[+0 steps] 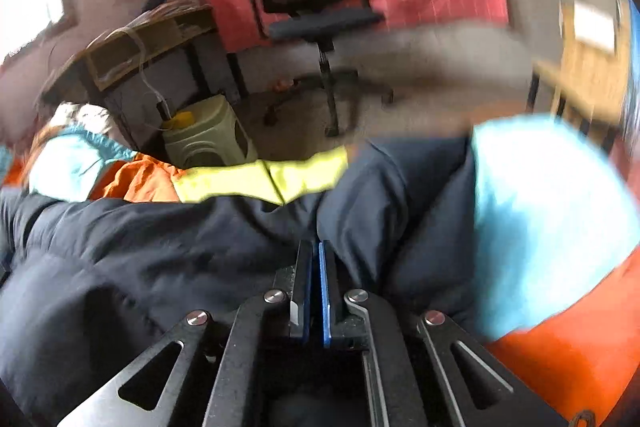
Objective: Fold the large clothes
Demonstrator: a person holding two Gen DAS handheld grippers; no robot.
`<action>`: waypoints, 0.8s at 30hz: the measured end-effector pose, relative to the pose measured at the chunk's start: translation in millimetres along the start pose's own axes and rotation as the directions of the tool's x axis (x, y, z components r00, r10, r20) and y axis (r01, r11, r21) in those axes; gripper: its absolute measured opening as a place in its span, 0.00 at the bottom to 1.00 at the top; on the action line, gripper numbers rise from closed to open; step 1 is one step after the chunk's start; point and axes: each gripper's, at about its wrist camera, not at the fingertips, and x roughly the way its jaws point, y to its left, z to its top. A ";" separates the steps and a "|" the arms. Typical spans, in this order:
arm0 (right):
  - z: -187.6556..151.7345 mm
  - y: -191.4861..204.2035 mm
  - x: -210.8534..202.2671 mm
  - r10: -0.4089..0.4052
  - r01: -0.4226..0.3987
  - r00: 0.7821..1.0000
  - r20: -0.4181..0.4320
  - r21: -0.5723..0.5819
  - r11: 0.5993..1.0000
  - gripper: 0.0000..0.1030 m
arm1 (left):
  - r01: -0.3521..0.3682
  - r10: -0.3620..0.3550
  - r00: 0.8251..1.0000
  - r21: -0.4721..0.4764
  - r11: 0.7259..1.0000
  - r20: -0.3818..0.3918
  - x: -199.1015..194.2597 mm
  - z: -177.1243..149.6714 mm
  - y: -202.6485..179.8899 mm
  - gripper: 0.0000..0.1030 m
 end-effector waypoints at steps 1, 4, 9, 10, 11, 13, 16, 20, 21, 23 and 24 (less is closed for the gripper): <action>7.3 5.0 -7.4 -0.013 0.014 0.999 0.036 -0.041 0.999 0.03 | -0.038 0.038 0.999 -0.014 0.999 0.007 4.4 9.6 6.6 0.51; 28.9 7.6 -15.4 -0.063 0.068 0.994 0.089 -0.050 0.996 0.03 | -0.134 0.130 0.989 -0.061 0.989 -0.066 34.3 24.9 28.1 0.51; 36.9 -19.9 9.8 -0.120 0.118 0.993 0.012 0.113 0.987 0.03 | -0.262 0.219 0.949 -0.181 0.948 -0.228 71.2 17.6 67.5 0.51; 34.0 -23.9 14.3 -0.123 0.123 0.992 -0.002 0.124 0.985 0.03 | -0.269 0.211 0.943 -0.214 0.939 -0.256 75.1 11.7 74.5 0.51; 30.7 -26.5 17.2 -0.124 0.124 0.992 -0.012 0.126 0.984 0.02 | -0.277 0.210 0.937 -0.226 0.934 -0.280 76.8 5.0 76.8 0.52; 25.1 -30.5 21.8 -0.116 0.118 0.993 -0.023 0.132 0.984 0.02 | -0.295 0.218 0.923 -0.220 0.930 -0.319 83.7 -3.9 77.6 0.52; 16.1 -40.0 32.0 -0.088 0.098 0.994 -0.062 0.168 0.981 0.02 | -0.312 0.232 0.912 -0.203 0.928 -0.339 86.1 -10.6 77.0 0.53; 9.3 -40.8 38.9 -0.087 0.102 0.991 -0.098 0.168 0.980 0.01 | -0.308 0.229 0.915 -0.207 0.928 -0.333 88.3 -4.3 82.3 0.52; 10.4 -37.8 37.2 -0.099 0.113 0.990 -0.098 0.152 0.982 0.01 | -0.301 0.232 0.924 -0.205 0.931 -0.304 81.5 0.2 80.2 0.52; 15.1 -29.7 25.0 -0.123 0.131 0.989 -0.078 0.104 0.986 0.02 | -0.252 0.202 0.949 -0.195 0.948 -0.242 67.6 10.3 70.7 0.52; 17.0 -26.0 17.3 -0.119 0.124 0.991 -0.058 0.086 0.989 0.08 | -0.221 0.182 0.958 -0.171 0.960 -0.221 60.1 15.6 60.3 0.52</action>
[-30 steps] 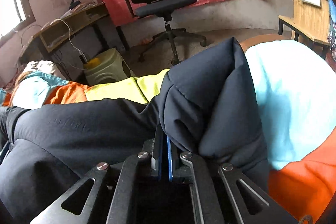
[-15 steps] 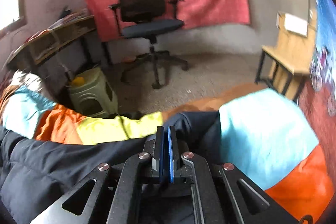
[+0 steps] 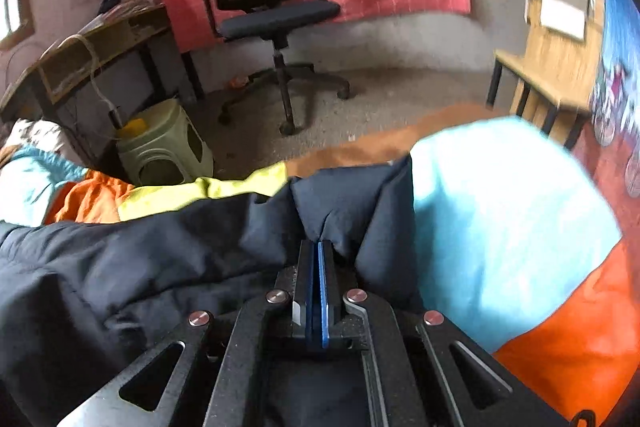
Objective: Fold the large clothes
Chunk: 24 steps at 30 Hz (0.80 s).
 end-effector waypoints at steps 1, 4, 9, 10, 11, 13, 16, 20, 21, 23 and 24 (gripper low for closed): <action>1.4 3.3 -9.9 0.021 -0.021 0.999 0.025 -0.017 1.000 0.08 | 0.035 -0.036 0.999 0.040 0.999 0.004 -6.8 0.2 -9.9 0.52; 4.0 20.2 -38.8 0.159 -0.156 0.986 0.054 -0.059 0.986 0.08 | 0.153 -0.149 0.988 0.144 0.978 -0.034 -18.8 -4.2 -38.4 0.52; -6.5 55.6 -57.2 0.344 -0.345 0.939 -0.030 -0.108 0.933 0.18 | 0.386 -0.353 0.914 0.164 0.908 -0.198 -25.4 -20.1 -66.6 0.52; -9.7 59.6 -60.8 0.370 -0.372 0.928 -0.045 -0.109 0.922 0.18 | 0.408 -0.367 0.900 0.162 0.898 -0.235 -24.0 -24.6 -69.5 0.52; -13.0 62.9 -63.6 0.389 -0.394 0.919 -0.064 -0.113 0.912 0.18 | 0.422 -0.371 0.889 0.163 0.892 -0.271 -21.0 -28.1 -70.1 0.52; -19.0 66.9 -65.5 0.394 -0.405 0.914 -0.097 -0.134 0.905 0.18 | 0.425 -0.353 0.881 0.199 0.883 -0.315 -16.4 -37.0 -71.4 0.52; -28.2 71.9 -62.2 0.392 -0.417 0.907 -0.151 -0.203 0.886 0.18 | 0.382 -0.252 0.887 0.308 0.871 -0.386 -5.3 -49.2 -80.9 0.53; -40.1 80.8 -38.6 0.351 -0.414 0.904 -0.243 -0.297 0.860 0.20 | 0.351 -0.189 0.886 0.346 0.870 -0.423 7.2 -55.9 -88.3 0.53; -39.5 82.8 -35.2 0.341 -0.409 0.906 -0.250 -0.310 0.858 0.20 | 0.344 -0.174 0.887 0.360 0.867 -0.428 11.0 -60.3 -90.3 0.53; -42.2 90.4 -28.7 0.311 -0.388 0.914 -0.261 -0.339 0.857 0.20 | 0.335 -0.157 0.889 0.376 0.864 -0.431 17.7 -67.8 -90.2 0.53; -43.8 94.7 -24.4 0.290 -0.372 0.920 -0.263 -0.357 0.857 0.20 | 0.332 -0.153 0.888 0.374 0.866 -0.434 20.8 -71.3 -90.1 0.53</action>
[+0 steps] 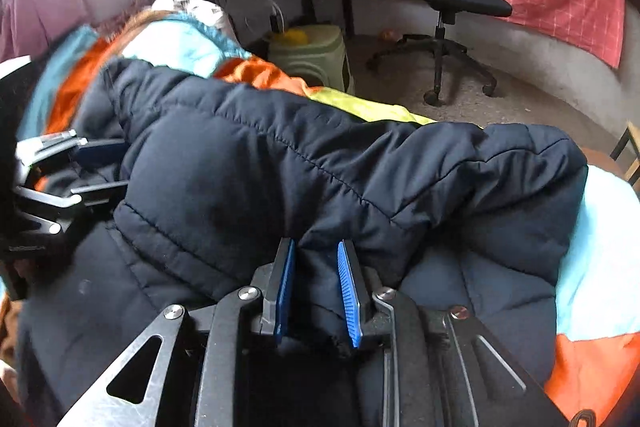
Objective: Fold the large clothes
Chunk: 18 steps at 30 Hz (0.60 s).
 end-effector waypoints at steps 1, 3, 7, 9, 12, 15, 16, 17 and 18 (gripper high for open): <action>-0.6 2.1 4.4 -0.017 0.017 1.000 -0.003 -0.012 1.000 0.20 | 0.000 0.000 1.000 -0.009 1.000 -0.001 3.7 -0.9 0.5 0.53; -2.0 5.5 12.6 -0.047 0.047 0.999 0.007 -0.027 0.999 0.20 | -0.005 0.005 1.000 -0.012 1.000 0.008 9.5 -3.0 1.4 0.53; -5.4 -4.1 22.8 -0.045 0.045 0.999 0.029 0.005 0.999 0.20 | -0.026 0.027 0.999 -0.015 1.000 0.031 15.9 -6.1 3.1 0.53; -5.7 -10.0 27.8 -0.040 0.039 0.999 0.035 0.025 0.999 0.20 | -0.037 0.038 0.998 -0.014 0.999 0.053 14.7 -7.9 0.6 0.53; -6.1 -10.0 27.3 -0.052 0.050 0.998 0.046 0.028 0.998 0.20 | -0.004 0.008 0.993 -0.036 0.999 0.121 2.4 -16.5 4.1 0.53; -10.9 -11.8 11.9 -0.055 0.050 0.994 0.096 0.049 0.998 0.25 | -0.021 0.027 0.989 -0.037 0.999 0.148 -18.3 -18.8 0.9 0.53; -11.7 -12.3 7.3 -0.066 0.060 0.992 0.106 0.060 0.996 0.30 | -0.031 0.037 0.987 -0.040 0.999 0.156 -24.7 -19.3 0.0 0.53; -13.6 -13.6 -1.1 -0.087 0.078 0.989 0.120 0.082 0.994 0.36 | -0.042 0.051 0.985 -0.056 0.998 0.165 -31.8 -20.6 -0.2 0.53; -16.4 -14.9 -7.0 -0.088 0.075 0.987 0.133 0.099 0.992 0.37 | -0.042 0.054 0.984 -0.073 0.996 0.171 -36.0 -20.9 1.1 0.53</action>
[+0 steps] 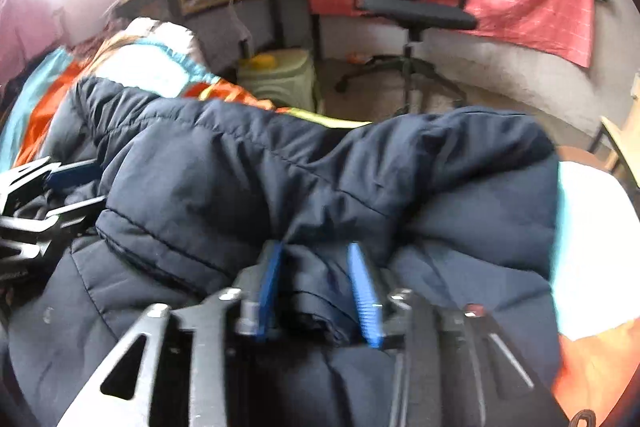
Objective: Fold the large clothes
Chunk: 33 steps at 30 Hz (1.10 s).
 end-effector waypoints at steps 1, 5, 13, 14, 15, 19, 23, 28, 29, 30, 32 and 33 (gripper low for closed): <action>-0.7 -2.0 -5.4 0.005 -0.005 1.000 0.013 0.020 1.000 0.37 | 0.004 -0.003 1.000 -0.033 0.999 0.007 -6.0 0.0 3.0 0.53; -1.6 -4.2 -26.9 -0.014 0.009 0.998 0.058 0.083 0.996 0.37 | 0.003 0.003 0.999 -0.136 0.991 0.037 -28.5 5.8 13.2 0.59; 1.8 10.4 -74.2 -0.021 0.001 0.987 0.158 0.127 0.992 0.69 | 0.005 0.010 0.996 -0.164 0.986 0.094 -74.0 22.6 3.3 0.79; 1.7 13.2 -80.3 -0.022 0.002 0.987 0.162 0.124 0.992 0.70 | 0.004 0.013 0.995 -0.167 0.986 0.098 -81.0 23.1 1.1 0.84; 1.3 15.7 -86.8 -0.025 0.005 0.986 0.166 0.124 0.992 0.72 | 0.001 0.017 0.995 -0.169 0.986 0.103 -86.4 22.4 -0.1 0.87; -1.7 24.6 -112.8 -0.025 -0.001 0.984 0.178 0.140 0.990 0.81 | 0.009 0.017 0.991 -0.190 0.982 0.133 -115.3 18.3 -3.9 0.95; -15.1 32.5 -142.5 -0.030 0.000 0.984 0.174 0.173 0.985 0.87 | 0.008 0.018 0.990 -0.176 0.984 0.143 -142.5 11.4 -13.2 0.97; -32.6 47.7 -175.8 -0.061 0.027 0.983 0.176 0.188 0.982 0.91 | -0.009 0.035 0.985 -0.154 0.988 0.166 -171.9 -1.6 -29.7 0.98; -36.1 50.8 -182.8 -0.070 0.035 0.982 0.177 0.191 0.981 0.92 | -0.013 0.039 0.985 -0.150 0.989 0.170 -176.3 -3.6 -31.7 0.98; -40.0 53.5 -191.2 -0.079 0.042 0.980 0.182 0.197 0.979 0.93 | -0.018 0.044 0.984 -0.147 0.989 0.173 -182.2 -5.8 -33.4 0.98; -48.2 58.3 -206.7 -0.082 0.040 0.978 0.192 0.211 0.977 0.94 | -0.022 0.048 0.983 -0.145 0.989 0.179 -192.3 -9.5 -38.3 0.98; -50.9 60.0 -211.8 -0.079 0.036 0.977 0.196 0.211 0.977 0.94 | -0.027 0.053 0.982 -0.144 0.989 0.182 -198.0 -12.1 -41.0 0.98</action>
